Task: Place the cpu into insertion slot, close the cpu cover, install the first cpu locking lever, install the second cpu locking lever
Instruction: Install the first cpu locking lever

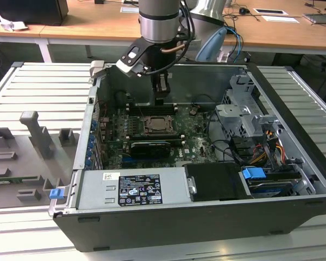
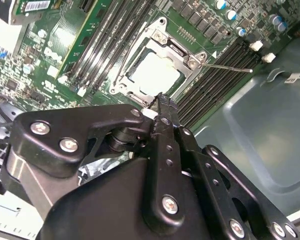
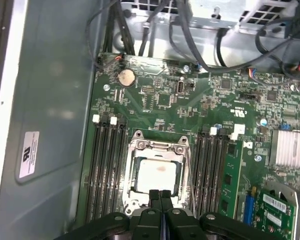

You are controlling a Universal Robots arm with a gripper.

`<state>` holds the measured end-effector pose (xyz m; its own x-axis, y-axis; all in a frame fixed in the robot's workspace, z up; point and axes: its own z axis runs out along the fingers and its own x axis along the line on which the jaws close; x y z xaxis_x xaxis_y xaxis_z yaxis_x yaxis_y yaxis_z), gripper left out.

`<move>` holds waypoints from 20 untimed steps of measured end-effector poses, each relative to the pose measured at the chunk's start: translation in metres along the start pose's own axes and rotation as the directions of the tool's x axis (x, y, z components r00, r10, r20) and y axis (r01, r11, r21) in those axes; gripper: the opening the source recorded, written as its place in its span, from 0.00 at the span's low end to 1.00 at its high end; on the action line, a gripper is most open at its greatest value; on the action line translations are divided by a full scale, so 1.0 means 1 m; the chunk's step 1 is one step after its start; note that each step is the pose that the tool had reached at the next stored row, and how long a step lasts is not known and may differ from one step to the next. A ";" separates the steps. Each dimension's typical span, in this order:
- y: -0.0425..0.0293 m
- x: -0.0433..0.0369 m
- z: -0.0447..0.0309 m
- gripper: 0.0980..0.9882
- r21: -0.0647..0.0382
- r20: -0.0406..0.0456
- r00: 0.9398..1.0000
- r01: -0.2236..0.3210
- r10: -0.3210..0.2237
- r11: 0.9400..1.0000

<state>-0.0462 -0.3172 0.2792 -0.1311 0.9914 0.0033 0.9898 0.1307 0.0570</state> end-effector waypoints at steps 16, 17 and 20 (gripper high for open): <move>0.0000 0.0000 0.0000 0.01 0.000 -0.006 0.994 0.107 -0.107 0.994; 0.0000 0.0000 0.0000 0.01 0.000 -0.006 0.994 0.112 -0.112 0.994; 0.0000 0.0000 0.0000 0.01 0.000 -0.007 0.992 0.126 -0.126 0.992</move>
<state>-0.0462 -0.3172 0.2791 -0.2550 0.9669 0.0034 0.9654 0.2544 0.0571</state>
